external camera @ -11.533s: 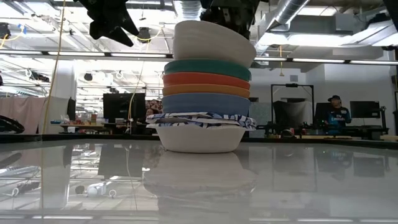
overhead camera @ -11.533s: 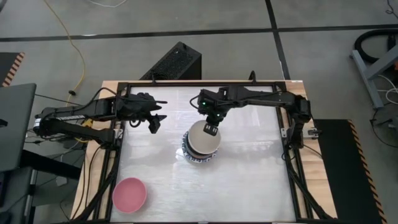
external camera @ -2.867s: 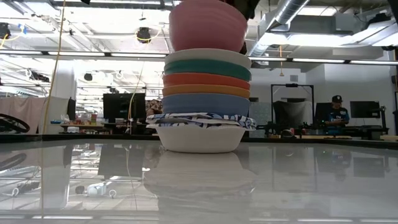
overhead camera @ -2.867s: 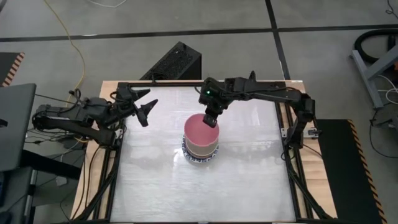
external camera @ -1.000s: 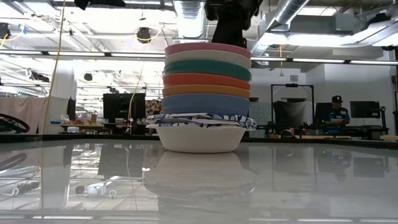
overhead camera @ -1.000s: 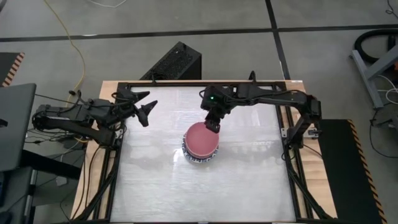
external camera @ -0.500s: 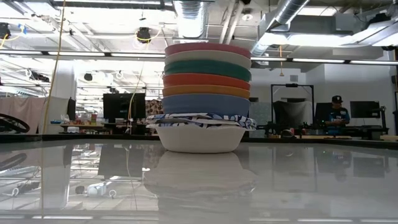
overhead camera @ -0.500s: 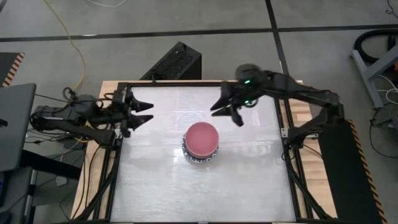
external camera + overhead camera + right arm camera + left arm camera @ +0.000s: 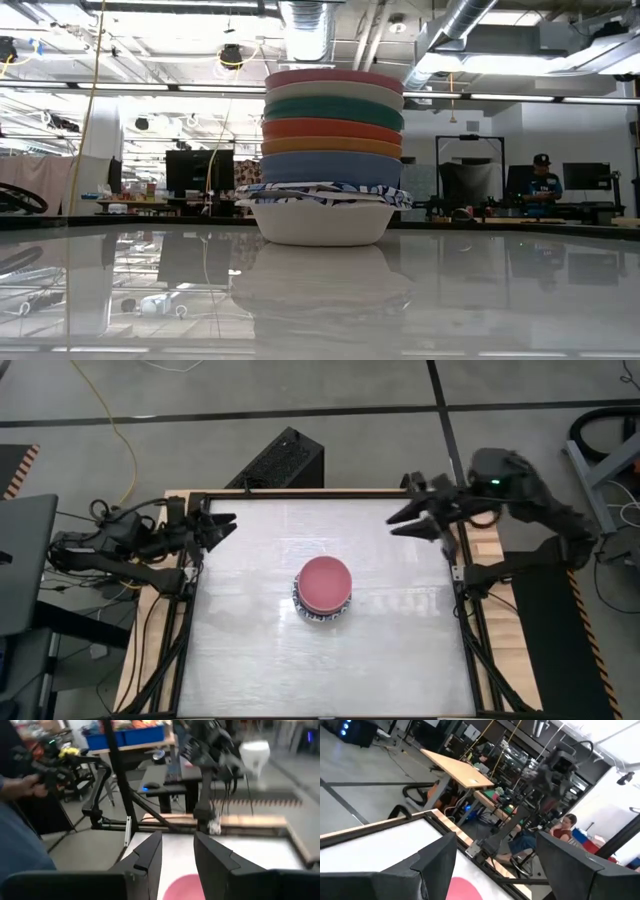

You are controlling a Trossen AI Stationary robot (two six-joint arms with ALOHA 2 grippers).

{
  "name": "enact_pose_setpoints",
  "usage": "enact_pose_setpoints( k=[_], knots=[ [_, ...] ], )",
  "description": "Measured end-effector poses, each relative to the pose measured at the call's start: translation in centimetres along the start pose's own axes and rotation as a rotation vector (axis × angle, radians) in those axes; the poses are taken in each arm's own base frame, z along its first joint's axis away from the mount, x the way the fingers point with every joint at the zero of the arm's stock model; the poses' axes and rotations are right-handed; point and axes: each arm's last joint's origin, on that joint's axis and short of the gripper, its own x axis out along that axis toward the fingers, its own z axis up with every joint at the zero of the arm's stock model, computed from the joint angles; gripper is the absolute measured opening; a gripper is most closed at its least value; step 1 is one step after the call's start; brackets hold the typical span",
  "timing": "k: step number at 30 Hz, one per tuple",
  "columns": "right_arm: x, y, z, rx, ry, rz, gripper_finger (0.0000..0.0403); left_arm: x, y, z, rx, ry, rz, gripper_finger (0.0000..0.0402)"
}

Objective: Nest bowls inside each other
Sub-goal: Return to Home Position

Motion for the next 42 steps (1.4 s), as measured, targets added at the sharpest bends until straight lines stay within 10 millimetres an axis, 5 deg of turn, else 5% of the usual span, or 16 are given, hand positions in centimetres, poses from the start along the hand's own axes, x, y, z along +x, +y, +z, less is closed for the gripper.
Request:
enact_pose_setpoints(
  k=[9, 16, 25, 42],
  knots=[
    [-5.5, 1.6, -0.9, -0.058, -0.081, -0.167, 0.0134, -1.3, -0.6, 1.2, 0.060, -0.015, -0.210, 0.0261],
    [-6.5, 1.7, -5.8, 0.022, -0.216, -0.157, 0.0134, -4.3, -0.1, 2.6, 0.158, -0.051, -0.338, 0.0261],
    [-6.4, 1.1, -12.0, 0.149, -0.347, -0.141, 0.0134, -5.6, 0.7, 2.3, 0.187, 0.039, -0.368, 0.0261],
    [-9.0, 1.3, -19.4, 0.208, -0.496, -0.202, 0.0134, -4.6, 3.9, -3.8, 0.241, 0.086, -0.409, 0.0261]
  ],
)
